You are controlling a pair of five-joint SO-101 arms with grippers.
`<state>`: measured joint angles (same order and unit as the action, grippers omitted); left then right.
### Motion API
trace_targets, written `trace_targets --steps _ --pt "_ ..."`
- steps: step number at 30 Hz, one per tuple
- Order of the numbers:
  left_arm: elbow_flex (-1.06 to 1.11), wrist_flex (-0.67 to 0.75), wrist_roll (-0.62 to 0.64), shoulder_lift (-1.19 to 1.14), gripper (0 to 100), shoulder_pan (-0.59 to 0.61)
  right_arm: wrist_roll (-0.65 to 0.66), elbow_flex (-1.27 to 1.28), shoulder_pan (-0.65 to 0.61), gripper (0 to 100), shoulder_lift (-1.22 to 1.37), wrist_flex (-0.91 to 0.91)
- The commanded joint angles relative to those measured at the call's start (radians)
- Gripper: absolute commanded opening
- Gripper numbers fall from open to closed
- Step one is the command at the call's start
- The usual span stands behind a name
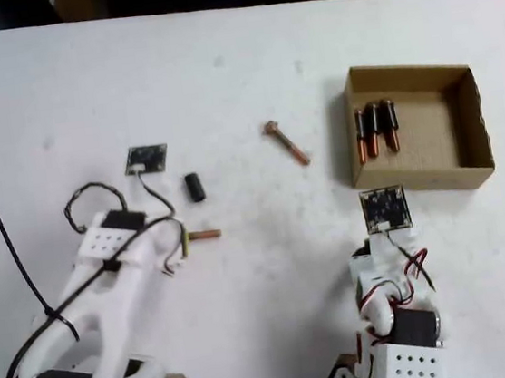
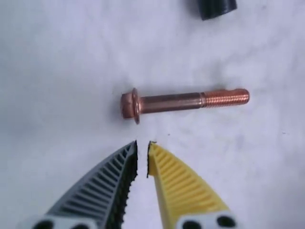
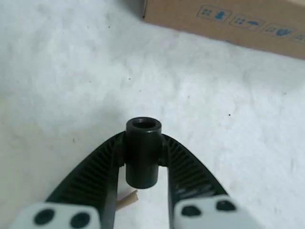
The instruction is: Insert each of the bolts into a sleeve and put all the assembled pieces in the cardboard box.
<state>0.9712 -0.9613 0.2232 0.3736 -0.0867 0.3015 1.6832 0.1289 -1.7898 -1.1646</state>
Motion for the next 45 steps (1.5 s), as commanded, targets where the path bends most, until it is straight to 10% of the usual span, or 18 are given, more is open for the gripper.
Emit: trace_targets --steps 1,45 --pt "0.006 0.091 -0.009 0.002 7 -0.010 0.002 0.008 0.010 1.7 -0.004 -0.005" --pt "-0.209 0.195 -0.005 -0.251 8 0.048 0.002 0.008 0.010 1.8 -0.004 -0.005"
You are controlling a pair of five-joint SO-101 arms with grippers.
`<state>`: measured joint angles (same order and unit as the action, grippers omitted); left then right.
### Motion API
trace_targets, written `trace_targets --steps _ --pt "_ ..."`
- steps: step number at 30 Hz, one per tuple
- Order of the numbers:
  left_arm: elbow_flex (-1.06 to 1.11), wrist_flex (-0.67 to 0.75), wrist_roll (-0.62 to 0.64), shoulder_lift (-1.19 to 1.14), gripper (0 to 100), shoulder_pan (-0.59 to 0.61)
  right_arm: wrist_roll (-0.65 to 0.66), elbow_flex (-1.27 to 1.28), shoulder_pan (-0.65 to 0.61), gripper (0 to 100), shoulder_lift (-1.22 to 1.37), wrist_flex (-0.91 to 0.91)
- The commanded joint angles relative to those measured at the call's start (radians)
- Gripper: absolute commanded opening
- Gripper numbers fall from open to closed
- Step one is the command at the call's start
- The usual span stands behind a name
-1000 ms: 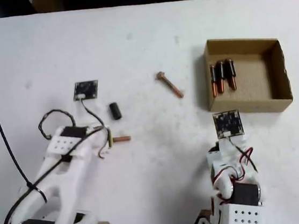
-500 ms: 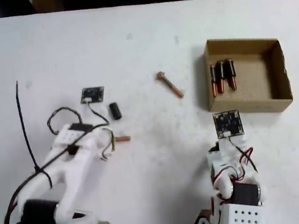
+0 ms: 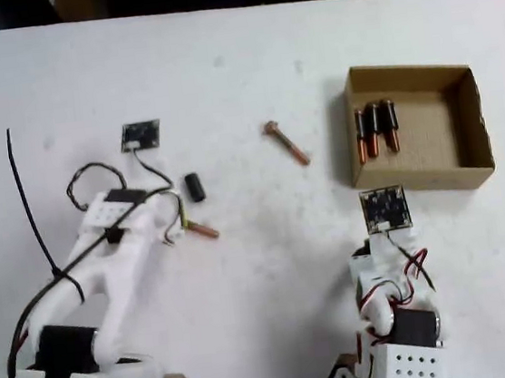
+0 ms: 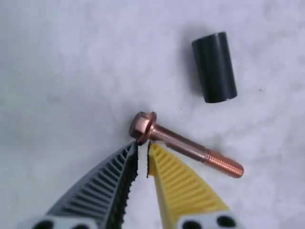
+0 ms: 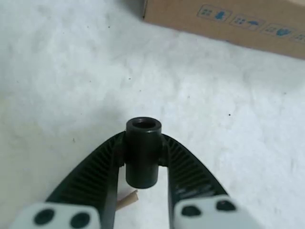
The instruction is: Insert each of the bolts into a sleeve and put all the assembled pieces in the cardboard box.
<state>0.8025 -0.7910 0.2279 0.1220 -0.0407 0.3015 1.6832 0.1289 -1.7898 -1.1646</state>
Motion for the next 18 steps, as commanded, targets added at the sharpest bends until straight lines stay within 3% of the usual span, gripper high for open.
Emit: trace_targets --steps 1,5,10,18 --pt "-0.041 0.020 -0.008 0.001 8 0.002 0.002 0.008 0.010 1.8 -0.004 -0.005" --pt "-0.048 -0.018 0.066 0.008 8 0.002 0.002 0.008 0.010 1.8 -0.004 -0.005" --pt "-0.124 -0.164 0.144 0.008 8 0.001 0.002 0.008 0.010 1.8 -0.004 -0.005" --pt "-0.149 -0.218 0.440 0.002 8 -0.099 0.002 0.008 0.010 1.8 -0.004 -0.005"
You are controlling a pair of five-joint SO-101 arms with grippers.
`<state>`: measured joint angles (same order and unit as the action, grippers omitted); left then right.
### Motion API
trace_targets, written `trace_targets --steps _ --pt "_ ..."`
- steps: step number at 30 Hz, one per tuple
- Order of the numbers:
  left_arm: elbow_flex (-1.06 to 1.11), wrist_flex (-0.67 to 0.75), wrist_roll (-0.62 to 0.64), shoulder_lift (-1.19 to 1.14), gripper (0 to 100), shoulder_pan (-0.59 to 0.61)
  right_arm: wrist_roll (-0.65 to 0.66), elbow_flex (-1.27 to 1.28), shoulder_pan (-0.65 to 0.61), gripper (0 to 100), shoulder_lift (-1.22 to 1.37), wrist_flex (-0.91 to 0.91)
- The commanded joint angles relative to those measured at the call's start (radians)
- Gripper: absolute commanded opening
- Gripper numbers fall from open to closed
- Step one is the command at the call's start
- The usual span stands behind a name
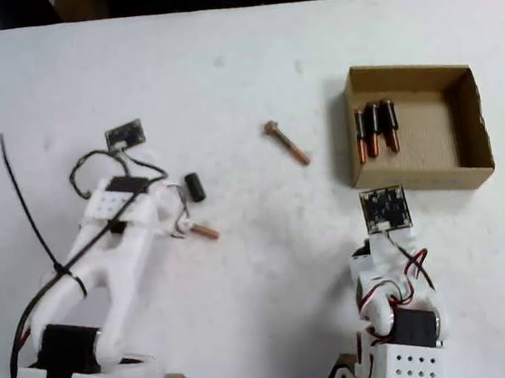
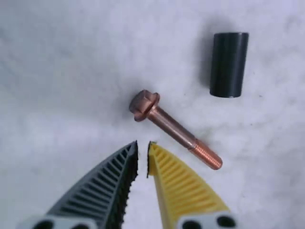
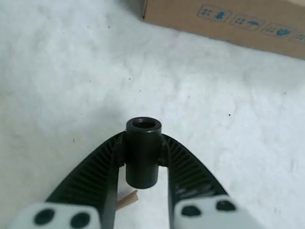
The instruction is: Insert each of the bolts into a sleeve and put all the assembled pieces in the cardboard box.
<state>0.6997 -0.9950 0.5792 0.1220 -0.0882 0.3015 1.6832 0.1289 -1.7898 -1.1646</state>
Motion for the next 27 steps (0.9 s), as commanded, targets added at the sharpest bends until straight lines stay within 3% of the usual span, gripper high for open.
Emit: trace_targets --steps 1,5,12,19,23,27 --pt "-0.043 -0.018 0.112 0.001 8 -0.064 0.002 0.008 0.010 1.8 -0.004 -0.005" --pt "-0.044 -0.008 0.170 0.001 10 -0.073 0.002 0.008 0.010 1.8 -0.004 -0.005" --pt "-0.040 0.017 0.292 -0.001 34 -0.071 0.002 0.008 0.010 1.8 -0.004 -0.005" --pt "-0.021 0.089 0.379 -0.002 27 -0.001 0.002 0.008 0.010 1.8 -0.004 -0.005" --pt "0.043 0.192 0.381 -0.001 21 0.015 0.002 0.008 0.010 1.8 -0.004 -0.005" --pt "0.058 0.222 0.381 -0.001 21 0.015 0.002 0.008 0.010 1.8 -0.004 -0.005"
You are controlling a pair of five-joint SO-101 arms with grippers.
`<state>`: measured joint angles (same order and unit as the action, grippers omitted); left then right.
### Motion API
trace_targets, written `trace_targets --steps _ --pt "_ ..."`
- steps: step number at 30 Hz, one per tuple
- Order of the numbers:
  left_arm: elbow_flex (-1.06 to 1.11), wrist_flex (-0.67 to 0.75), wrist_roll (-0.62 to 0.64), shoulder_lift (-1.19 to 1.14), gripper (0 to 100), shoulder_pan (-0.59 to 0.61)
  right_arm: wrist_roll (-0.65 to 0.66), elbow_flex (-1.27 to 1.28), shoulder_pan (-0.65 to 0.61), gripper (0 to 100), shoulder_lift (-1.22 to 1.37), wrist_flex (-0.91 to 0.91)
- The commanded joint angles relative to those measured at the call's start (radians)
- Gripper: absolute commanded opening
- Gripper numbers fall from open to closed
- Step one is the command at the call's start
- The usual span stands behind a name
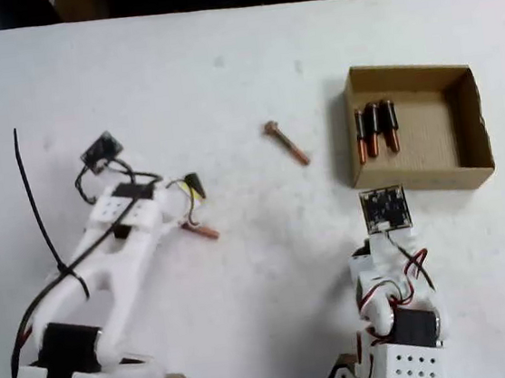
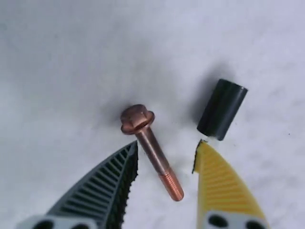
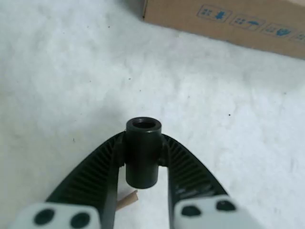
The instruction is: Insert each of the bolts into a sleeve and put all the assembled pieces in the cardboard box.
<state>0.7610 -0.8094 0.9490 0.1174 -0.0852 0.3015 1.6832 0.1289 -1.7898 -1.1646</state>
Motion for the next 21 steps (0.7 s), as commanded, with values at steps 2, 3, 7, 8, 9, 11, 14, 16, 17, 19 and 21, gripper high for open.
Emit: trace_targets --steps 2,3,7,8,9,11,14,16,17,19,21 --pt "0.000 0.034 0.011 0.004 21 0.007 0.002 0.008 0.010 1.8 -0.004 -0.005" --pt "0.000 0.032 0.011 0.004 22 0.007 0.002 0.008 0.010 1.8 -0.004 -0.005" --pt "0.008 0.031 0.011 0.002 22 0.008 0.002 0.008 0.010 1.8 -0.004 -0.005" --pt "0.021 0.037 0.011 0.002 22 0.007 0.002 0.008 0.010 1.8 -0.004 -0.005" --pt "0.028 0.038 0.011 0.002 22 0.007 0.002 0.008 0.010 1.8 -0.004 -0.005" --pt "0.031 0.038 0.011 0.002 22 0.012 0.002 0.008 0.010 1.8 -0.004 -0.005" --pt "0.032 0.038 0.012 0.002 22 0.012 0.002 0.008 0.010 1.8 -0.004 -0.005" --pt "0.035 0.052 0.012 -0.007 21 0.012 0.002 0.008 0.010 1.8 -0.004 -0.005" --pt "0.035 0.069 0.012 -0.025 21 0.012 0.002 0.008 0.010 1.8 -0.004 -0.005" --pt "0.023 0.100 0.012 -0.087 21 0.012 0.002 0.008 0.010 1.8 -0.004 -0.005" --pt "-0.026 0.084 0.012 -0.145 21 0.013 0.002 0.008 0.010 1.8 -0.004 -0.005"
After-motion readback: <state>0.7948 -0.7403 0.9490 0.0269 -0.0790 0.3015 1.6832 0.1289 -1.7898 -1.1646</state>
